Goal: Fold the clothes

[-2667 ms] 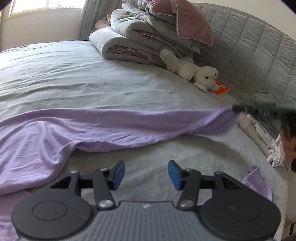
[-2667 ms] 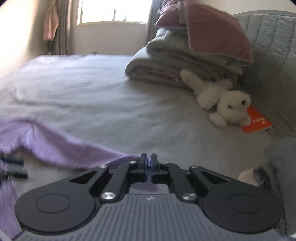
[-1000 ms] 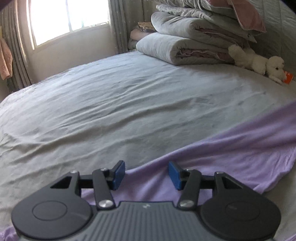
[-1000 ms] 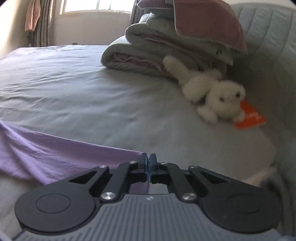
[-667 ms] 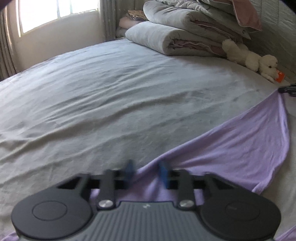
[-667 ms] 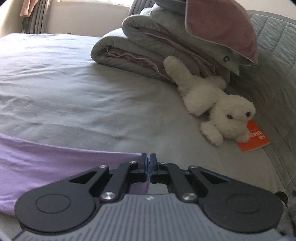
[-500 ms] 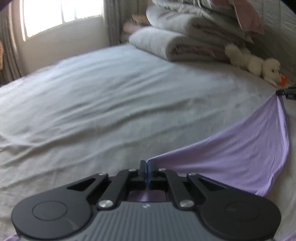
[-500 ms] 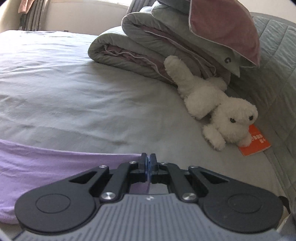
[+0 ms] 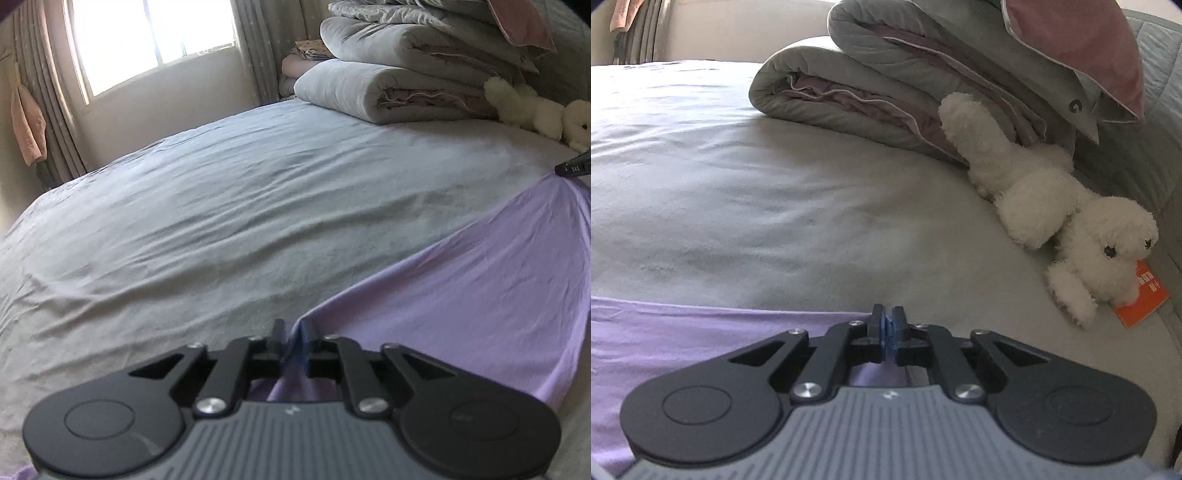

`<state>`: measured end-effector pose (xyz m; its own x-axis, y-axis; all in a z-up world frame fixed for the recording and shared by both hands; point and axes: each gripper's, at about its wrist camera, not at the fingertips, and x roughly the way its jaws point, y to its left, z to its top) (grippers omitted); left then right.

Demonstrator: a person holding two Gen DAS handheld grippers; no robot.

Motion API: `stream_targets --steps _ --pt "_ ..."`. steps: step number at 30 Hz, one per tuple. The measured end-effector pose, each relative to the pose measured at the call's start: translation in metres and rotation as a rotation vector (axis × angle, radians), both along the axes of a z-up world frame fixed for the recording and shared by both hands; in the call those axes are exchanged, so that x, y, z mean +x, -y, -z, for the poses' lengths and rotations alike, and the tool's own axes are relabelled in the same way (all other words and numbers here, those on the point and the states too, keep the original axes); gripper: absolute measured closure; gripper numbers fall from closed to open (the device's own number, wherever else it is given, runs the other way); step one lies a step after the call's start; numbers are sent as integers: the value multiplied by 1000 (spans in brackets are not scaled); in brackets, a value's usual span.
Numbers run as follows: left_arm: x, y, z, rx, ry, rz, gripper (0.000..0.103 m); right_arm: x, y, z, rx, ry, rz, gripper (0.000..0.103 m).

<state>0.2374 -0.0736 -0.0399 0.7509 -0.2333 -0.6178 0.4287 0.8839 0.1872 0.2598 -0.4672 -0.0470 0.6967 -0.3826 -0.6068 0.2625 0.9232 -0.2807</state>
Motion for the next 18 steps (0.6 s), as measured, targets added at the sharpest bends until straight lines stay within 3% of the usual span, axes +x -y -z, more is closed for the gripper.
stream_targets --steps 1,2,3,7,12,15,18 --pt "-2 -1 -4 -18 -4 8 71 -2 4 -5 27 1 4 89" --pt "-5 -1 -8 -36 1 16 61 -7 11 -11 69 19 14 79" --pt "-10 -1 -12 -57 12 26 60 -12 18 -18 111 37 25 70" --pt "-37 3 -27 -158 6 114 59 -38 54 -38 313 84 78 68" --pt "-75 21 -26 -245 -40 286 59 -70 76 -33 580 75 128 68" --pt "-92 38 -19 -229 -60 373 58 -84 77 -21 740 91 129 68" --pt "-100 56 -7 -161 -70 401 60 -86 67 -14 748 116 138 67"
